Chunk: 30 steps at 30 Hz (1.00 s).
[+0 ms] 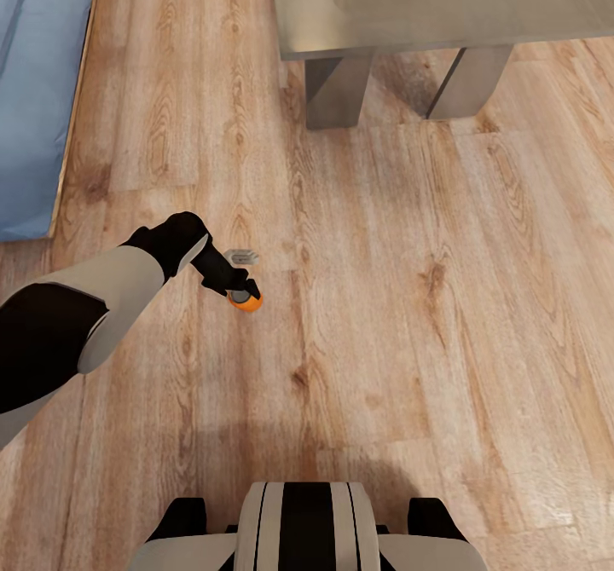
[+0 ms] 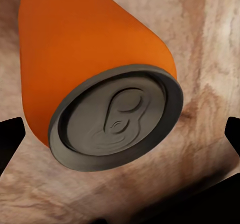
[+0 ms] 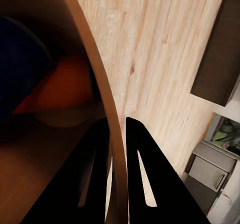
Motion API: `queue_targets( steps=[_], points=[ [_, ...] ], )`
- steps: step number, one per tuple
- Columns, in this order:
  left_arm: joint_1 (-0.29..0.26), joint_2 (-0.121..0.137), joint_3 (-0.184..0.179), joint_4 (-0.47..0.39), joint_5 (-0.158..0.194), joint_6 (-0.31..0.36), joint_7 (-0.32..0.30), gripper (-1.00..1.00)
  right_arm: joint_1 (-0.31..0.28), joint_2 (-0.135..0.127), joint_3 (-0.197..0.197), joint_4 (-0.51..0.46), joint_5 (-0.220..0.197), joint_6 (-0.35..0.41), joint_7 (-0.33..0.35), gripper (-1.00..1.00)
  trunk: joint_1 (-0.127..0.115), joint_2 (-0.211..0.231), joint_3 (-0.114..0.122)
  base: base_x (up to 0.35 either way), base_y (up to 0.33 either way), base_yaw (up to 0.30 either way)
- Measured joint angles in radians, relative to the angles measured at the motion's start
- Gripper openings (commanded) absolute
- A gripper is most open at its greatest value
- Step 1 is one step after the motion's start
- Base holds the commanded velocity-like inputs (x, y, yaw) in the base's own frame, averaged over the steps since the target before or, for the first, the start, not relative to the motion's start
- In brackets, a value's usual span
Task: Put the three can of soda from the living room inside the tash can in the kitchen.
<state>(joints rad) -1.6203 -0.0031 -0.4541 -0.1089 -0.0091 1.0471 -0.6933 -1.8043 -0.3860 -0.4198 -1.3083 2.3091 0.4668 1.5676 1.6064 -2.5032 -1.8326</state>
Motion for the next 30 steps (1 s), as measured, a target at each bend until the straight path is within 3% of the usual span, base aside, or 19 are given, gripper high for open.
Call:
queue_targets(
  steps=[20,30],
  points=[
    [-0.001,0.002,0.0,-0.002,0.0,-0.014,0.0,1.0,0.051,0.0,-0.006,-0.025,-0.001,-0.002,0.001,-1.0,0.0,0.0,0.0,0.047,0.019,0.0],
    [-0.001,0.002,0.0,-0.001,0.0,-0.015,0.0,1.0,0.072,0.0,-0.043,-0.032,-0.002,-0.003,0.0,-1.0,0.0,0.0,0.0,0.004,0.002,0.0]
  ],
)
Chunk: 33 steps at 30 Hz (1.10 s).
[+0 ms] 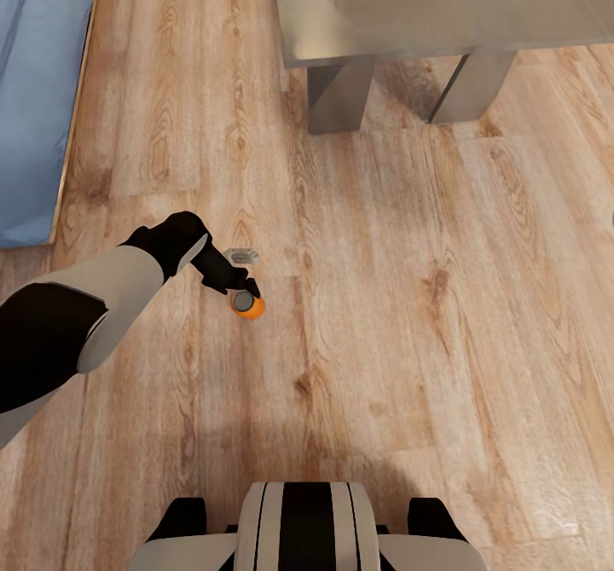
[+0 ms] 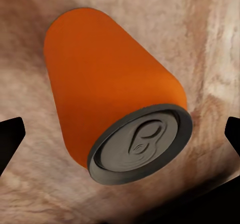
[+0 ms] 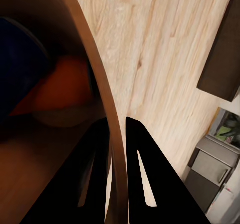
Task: Put the three can of soda from the living room inside the tash can in the kitchen.
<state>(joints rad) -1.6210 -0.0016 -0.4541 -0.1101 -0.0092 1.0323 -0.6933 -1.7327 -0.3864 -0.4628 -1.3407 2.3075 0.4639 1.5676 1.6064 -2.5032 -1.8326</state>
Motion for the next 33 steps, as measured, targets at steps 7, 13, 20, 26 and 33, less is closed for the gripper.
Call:
queue_targets(
  steps=[7,13,20,26,33],
  points=[
    [0.001,-0.001,0.0,0.001,0.0,0.001,0.014,1.0,0.001,0.0,-0.003,-0.001,0.0,0.0,0.0,-1.0,0.003,-0.002,0.0,0.0,0.0,0.0],
    [0.002,-0.001,0.0,0.001,0.0,0.001,0.028,1.0,0.001,0.0,-0.004,-0.001,0.001,0.0,0.0,-1.0,0.006,-0.003,0.0,0.0,0.0,0.0],
    [0.028,-0.001,0.0,0.0,0.001,0.001,0.068,1.0,0.001,-0.001,-0.005,-0.001,0.001,-0.001,0.0,-1.0,0.007,-0.003,0.0,0.0,0.0,0.0],
    [0.034,-0.001,0.0,0.0,0.001,0.0,0.074,1.0,0.004,-0.002,-0.023,-0.001,0.0,-0.002,0.0,-1.0,0.007,-0.003,0.0,-0.044,-0.094,0.0],
    [0.035,0.0,0.005,-0.002,0.006,-0.002,0.076,-1.0,0.028,-0.002,-0.037,-0.001,-0.003,-0.042,0.0,-1.0,0.007,-0.004,0.0,-0.008,-0.023,0.0]
  ],
)
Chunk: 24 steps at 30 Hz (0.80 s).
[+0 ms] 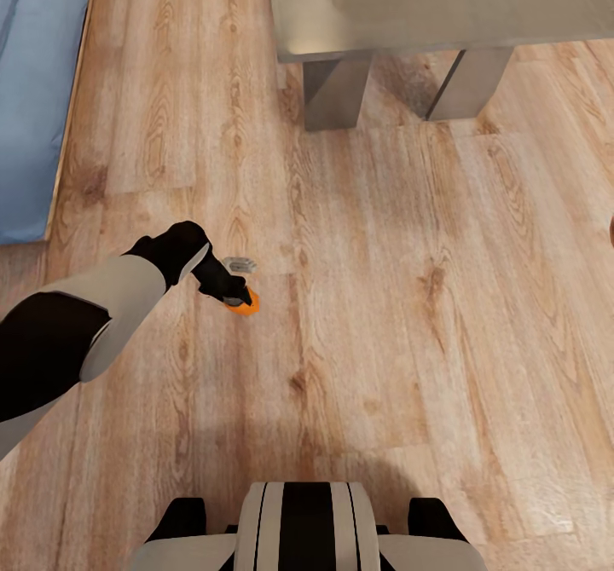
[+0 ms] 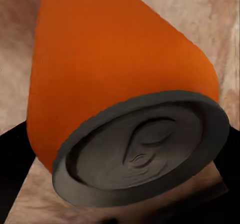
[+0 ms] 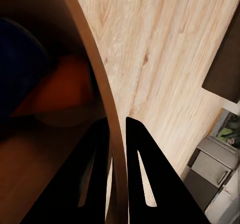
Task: Put the three can of soda from the living room inside the tash can in the kitchen.
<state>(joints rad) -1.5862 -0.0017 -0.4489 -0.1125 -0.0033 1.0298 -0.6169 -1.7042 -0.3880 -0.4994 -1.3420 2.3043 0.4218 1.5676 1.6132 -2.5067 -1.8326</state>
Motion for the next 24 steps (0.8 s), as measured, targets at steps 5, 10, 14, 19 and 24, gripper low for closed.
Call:
queue_targets(
  steps=[5,10,14,19,24],
  points=[
    [0.014,0.0,-0.001,-0.061,-0.003,-0.011,0.001,-1.0,0.003,0.0,-0.013,-0.005,0.0,-0.008,0.0,-1.0,0.0,0.0,0.0,0.0,-0.001,0.0],
    [0.023,0.0,-0.001,-0.074,-0.006,-0.012,0.002,-1.0,0.004,0.0,-0.018,-0.009,0.0,-0.01,0.0,-1.0,0.0,0.0,0.0,0.0,0.0,0.0],
    [0.025,0.0,-0.003,-0.076,-0.006,-0.013,0.003,-1.0,0.025,0.0,-0.019,-0.025,0.0,-0.01,0.0,-1.0,-0.002,0.001,0.015,0.0,0.0,0.0],
    [0.026,0.0,-0.005,-0.076,-0.005,-0.014,0.003,-1.0,0.045,0.001,-0.019,-0.037,-0.001,-0.01,0.0,-1.0,-0.004,0.002,0.035,0.0,0.0,0.0],
    [0.026,0.0,-0.003,-0.076,-0.005,-0.015,0.001,-1.0,0.047,0.001,-0.02,-0.04,-0.001,-0.01,0.0,-1.0,-0.006,0.003,0.054,0.0,0.0,0.0]
  ],
)
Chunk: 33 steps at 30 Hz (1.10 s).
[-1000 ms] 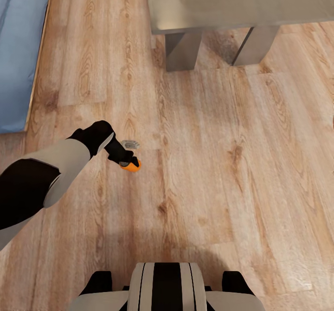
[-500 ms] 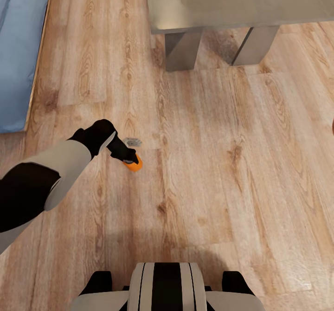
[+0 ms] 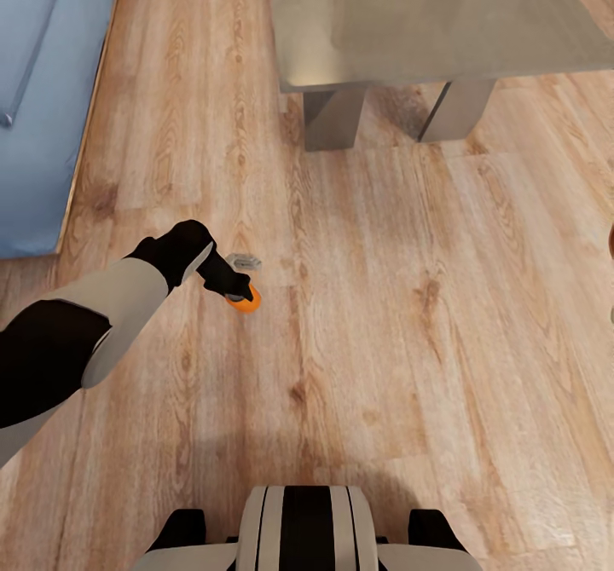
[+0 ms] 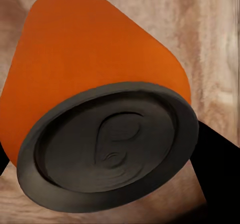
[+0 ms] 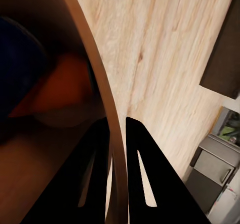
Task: Put the three can of soda from the living room inside the tash can in the kitchen.
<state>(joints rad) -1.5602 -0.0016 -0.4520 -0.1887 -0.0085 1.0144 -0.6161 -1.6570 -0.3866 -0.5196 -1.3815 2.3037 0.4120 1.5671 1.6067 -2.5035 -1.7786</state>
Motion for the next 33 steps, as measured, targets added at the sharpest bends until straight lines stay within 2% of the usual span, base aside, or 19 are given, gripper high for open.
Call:
queue_targets(
  steps=[12,15,19,21,22,25,26,30,33],
  points=[
    [0.0,0.005,0.006,-0.001,0.003,-0.001,-0.01,-1.0,0.006,-0.001,-0.021,-0.004,0.002,0.0,0.0,-1.0,-0.005,0.003,0.046,0.0,0.0,0.0],
    [0.0,0.008,0.008,-0.017,0.007,-0.001,-0.014,-1.0,0.024,0.0,-0.023,-0.008,0.001,-0.001,0.001,-1.0,-0.007,0.004,0.058,0.0,0.0,0.0],
    [0.0,0.009,0.009,-0.041,0.008,0.0,-0.016,-1.0,0.047,0.0,-0.024,-0.017,0.001,0.001,0.0,-1.0,-0.022,0.031,0.071,0.0,0.0,0.0],
    [0.0,0.01,0.009,-0.044,0.008,0.0,-0.017,-1.0,0.05,0.001,-0.041,-0.019,0.002,0.001,0.001,-1.0,-0.03,0.045,0.077,0.0,0.0,0.0],
    [0.0,0.01,0.009,-0.047,0.009,0.0,-0.018,-1.0,0.052,0.001,-0.07,-0.021,0.002,0.0,0.001,-1.0,-0.033,0.052,0.08,0.0,0.0,0.0],
    [0.0,0.011,0.009,-0.047,0.009,0.0,-0.027,-1.0,0.053,0.0,-0.104,-0.022,0.005,0.002,0.0,-1.0,-0.045,0.073,0.089,0.0,0.0,0.0],
    [0.003,0.012,0.01,-0.047,0.01,0.0,-0.034,-1.0,0.054,0.0,-0.137,-0.022,0.004,0.002,0.001,-1.0,-0.049,0.08,0.092,0.0,0.0,0.0],
    [0.015,0.012,0.009,-0.049,0.009,-0.001,-0.04,-1.0,0.054,0.001,-0.212,-0.024,0.004,0.002,0.001,-1.0,-0.064,0.108,0.105,0.0,0.0,0.0],
    [0.018,0.012,0.01,-0.048,0.009,-0.002,-0.042,-1.0,0.054,-0.001,-0.235,-0.024,0.006,0.002,0.0,-1.0,-0.076,0.129,0.114,0.0,0.0,0.0]
  ],
)
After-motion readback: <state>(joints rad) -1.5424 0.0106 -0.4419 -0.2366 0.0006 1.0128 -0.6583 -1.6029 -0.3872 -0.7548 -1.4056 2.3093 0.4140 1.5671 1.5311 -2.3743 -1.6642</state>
